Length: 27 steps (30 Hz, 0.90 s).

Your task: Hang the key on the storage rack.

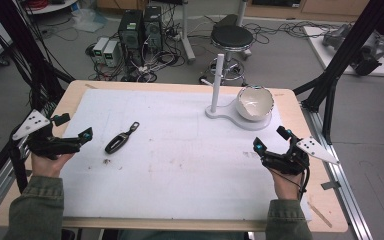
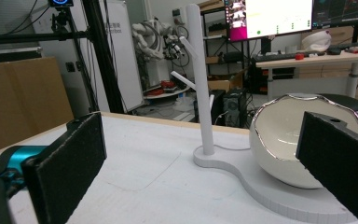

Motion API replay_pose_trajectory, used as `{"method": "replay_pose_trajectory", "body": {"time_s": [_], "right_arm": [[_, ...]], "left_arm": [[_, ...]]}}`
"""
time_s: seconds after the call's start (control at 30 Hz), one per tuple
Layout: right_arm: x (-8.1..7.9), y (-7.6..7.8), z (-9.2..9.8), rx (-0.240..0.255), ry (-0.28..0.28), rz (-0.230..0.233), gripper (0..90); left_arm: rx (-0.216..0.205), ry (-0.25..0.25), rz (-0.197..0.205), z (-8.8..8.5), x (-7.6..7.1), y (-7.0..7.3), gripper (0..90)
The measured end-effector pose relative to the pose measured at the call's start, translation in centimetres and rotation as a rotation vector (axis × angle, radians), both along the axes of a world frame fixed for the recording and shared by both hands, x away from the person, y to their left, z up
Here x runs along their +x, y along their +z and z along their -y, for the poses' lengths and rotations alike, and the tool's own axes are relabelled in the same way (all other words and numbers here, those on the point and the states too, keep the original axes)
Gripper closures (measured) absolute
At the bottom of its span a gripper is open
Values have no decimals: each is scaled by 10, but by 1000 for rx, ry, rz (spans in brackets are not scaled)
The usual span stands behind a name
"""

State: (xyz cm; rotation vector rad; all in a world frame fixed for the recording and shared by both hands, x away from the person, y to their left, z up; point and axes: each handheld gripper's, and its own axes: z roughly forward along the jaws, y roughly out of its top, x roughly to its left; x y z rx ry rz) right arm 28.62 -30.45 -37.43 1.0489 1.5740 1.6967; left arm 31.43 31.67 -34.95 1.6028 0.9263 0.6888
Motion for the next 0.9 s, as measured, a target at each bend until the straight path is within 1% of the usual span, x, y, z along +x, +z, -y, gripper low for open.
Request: {"method": "replay_pose_trajectory", "body": {"time_s": [0.07, 0.17, 0.23, 0.27, 0.33, 0.4, 0.43, 0.53, 0.6, 0.73, 0.8, 0.9], "right_arm": [[0, 0, 0, -2, -2, -9, 7], [-1, 0, -2, -6, 3, -11, 7], [0, 0, -2, -12, 2, -3, 7], [-1, 0, -3, -9, 6, -12, 7], [0, 0, -3, -13, 5, -7, 7], [-1, 0, -2, -12, 5, -5, 7], [-1, 0, -2, -9, 3, -10, 7], [-1, 0, -2, -9, 4, -6, 7], [-2, 1, -2, -9, 3, -4, 7], [-2, 1, -2, -6, 5, -6, 7], [-1, 1, -1, -8, 5, -5, 7], [-1, 1, -1, -9, 4, -6, 7]], "left_arm": [[36, 1, -22, 5, 5, 1, 17], [45, -1, -45, 11, 12, 2, 17], [65, 0, -56, 15, 17, 3, 17], [72, 3, -64, 16, 19, 3, 17], [90, 4, -82, 18, 24, 5, 17], [92, 3, -94, 20, 27, 6, 17], [99, -1, -101, 21, 29, 6, 17], [114, -7, -112, 25, 33, 8, 17], [130, -2, -126, 27, 37, 8, 17], [147, 2, -173, 28, 47, 6, 17], [176, -3, -204, 31, 54, 5, 17], [240, -7, -242, 36, 64, 7, 18]]}}
